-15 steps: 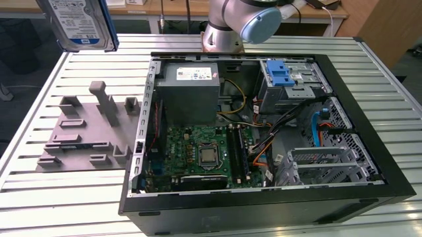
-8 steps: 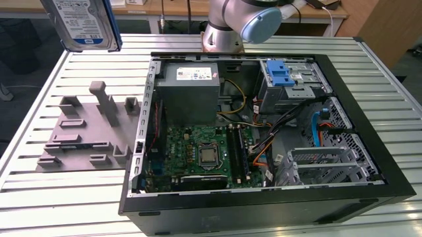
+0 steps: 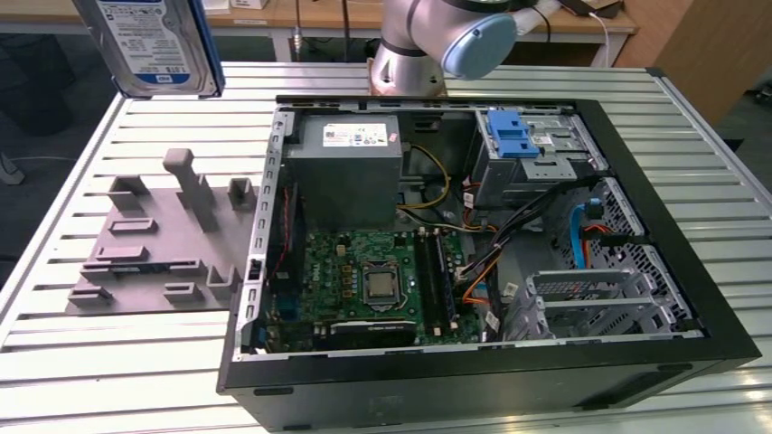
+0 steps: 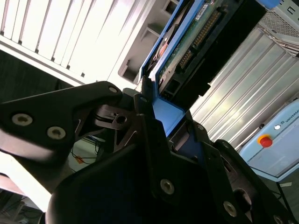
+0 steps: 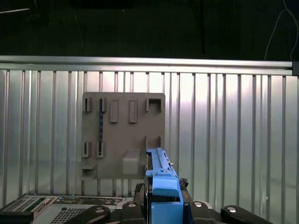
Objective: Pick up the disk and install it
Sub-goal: 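Pick up the disk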
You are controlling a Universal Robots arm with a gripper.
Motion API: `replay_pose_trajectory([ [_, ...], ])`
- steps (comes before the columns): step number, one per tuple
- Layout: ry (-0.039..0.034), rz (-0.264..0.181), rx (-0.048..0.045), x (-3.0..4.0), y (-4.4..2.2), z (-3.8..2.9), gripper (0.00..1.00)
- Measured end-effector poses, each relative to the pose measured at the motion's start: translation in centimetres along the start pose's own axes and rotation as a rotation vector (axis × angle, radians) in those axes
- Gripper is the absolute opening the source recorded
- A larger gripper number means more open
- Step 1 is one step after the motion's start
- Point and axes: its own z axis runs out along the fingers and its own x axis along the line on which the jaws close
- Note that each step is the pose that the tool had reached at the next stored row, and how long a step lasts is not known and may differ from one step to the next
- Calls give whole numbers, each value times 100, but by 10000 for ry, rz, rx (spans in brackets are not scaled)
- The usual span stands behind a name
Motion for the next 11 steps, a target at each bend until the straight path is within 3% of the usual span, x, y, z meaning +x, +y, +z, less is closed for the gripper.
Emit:
replay_pose_trajectory([
  [4, 1, 0, 0, 70, -11, -2, 36],
  [11, 0, 0, 0, 98, -113, -2, 36],
])
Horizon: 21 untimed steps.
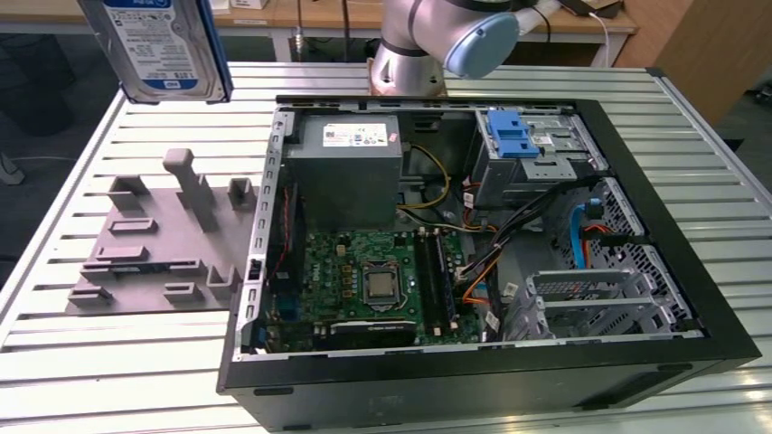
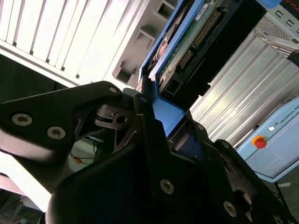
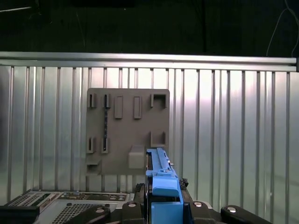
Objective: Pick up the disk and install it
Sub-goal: 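Pick up the disk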
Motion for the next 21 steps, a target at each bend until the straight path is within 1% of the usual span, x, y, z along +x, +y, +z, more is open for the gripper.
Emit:
replay_pose_trajectory([
  [4, 0, 0, 0, 8, -65, -1, 36],
  [18, 0, 0, -8, 29, -322, -2, 36],
  [19, 1, 0, -10, 30, -336, -3, 36],
  [21, 0, 0, -9, 31, -344, -3, 36],
])
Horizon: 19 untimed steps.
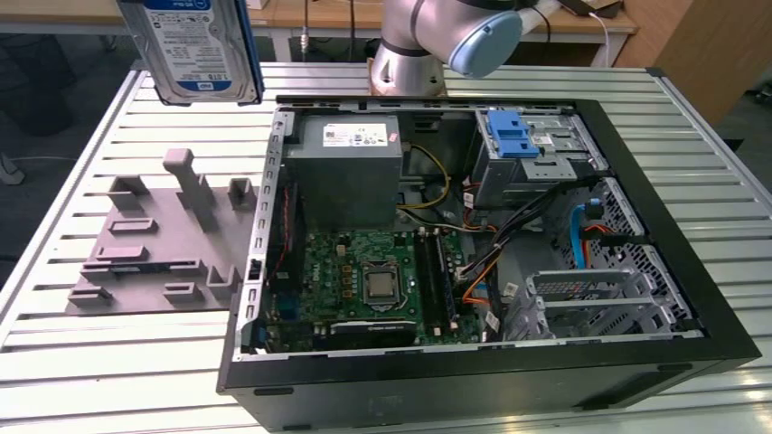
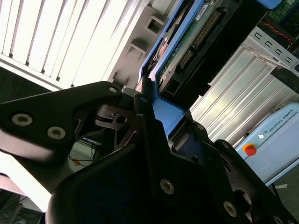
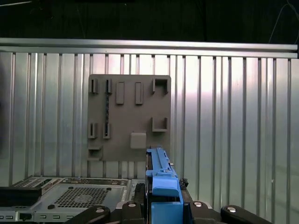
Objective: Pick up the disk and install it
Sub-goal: 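Pick up the disk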
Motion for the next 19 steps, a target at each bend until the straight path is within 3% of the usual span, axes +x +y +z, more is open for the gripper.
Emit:
replay_pose_trajectory([
  [10, -1, -2, 1, 12, -3, 0, 36],
  [19, 0, 0, 0, 169, -3, -4, 36],
])
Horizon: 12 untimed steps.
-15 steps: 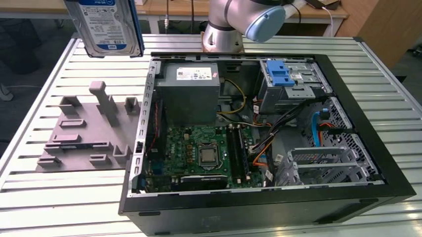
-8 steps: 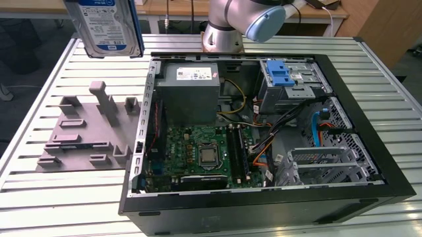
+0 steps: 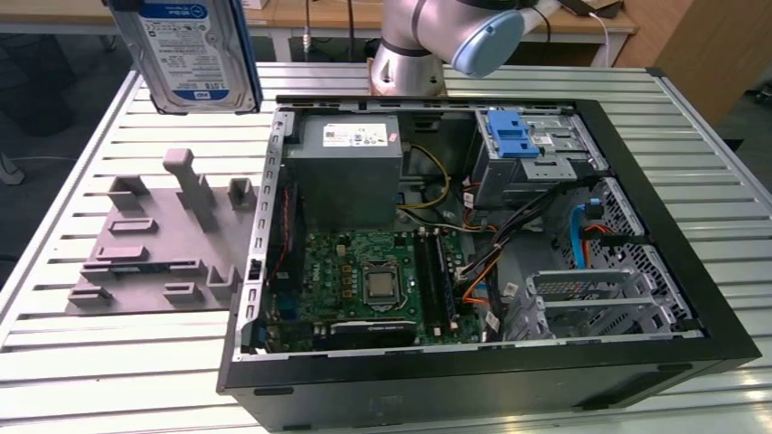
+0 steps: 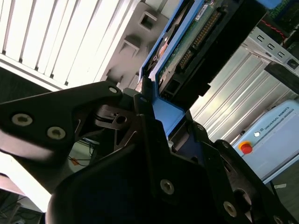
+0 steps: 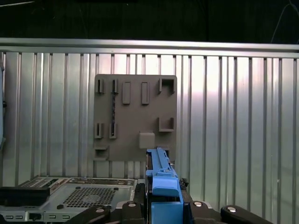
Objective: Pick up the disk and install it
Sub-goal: 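Pick up the disk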
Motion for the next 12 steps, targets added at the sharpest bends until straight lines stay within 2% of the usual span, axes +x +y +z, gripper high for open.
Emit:
replay_pose_trajectory([
  [4, 0, 0, 0, 44, -29, -1, 36],
  [12, 0, -1, -3, 88, -171, -2, 36],
])
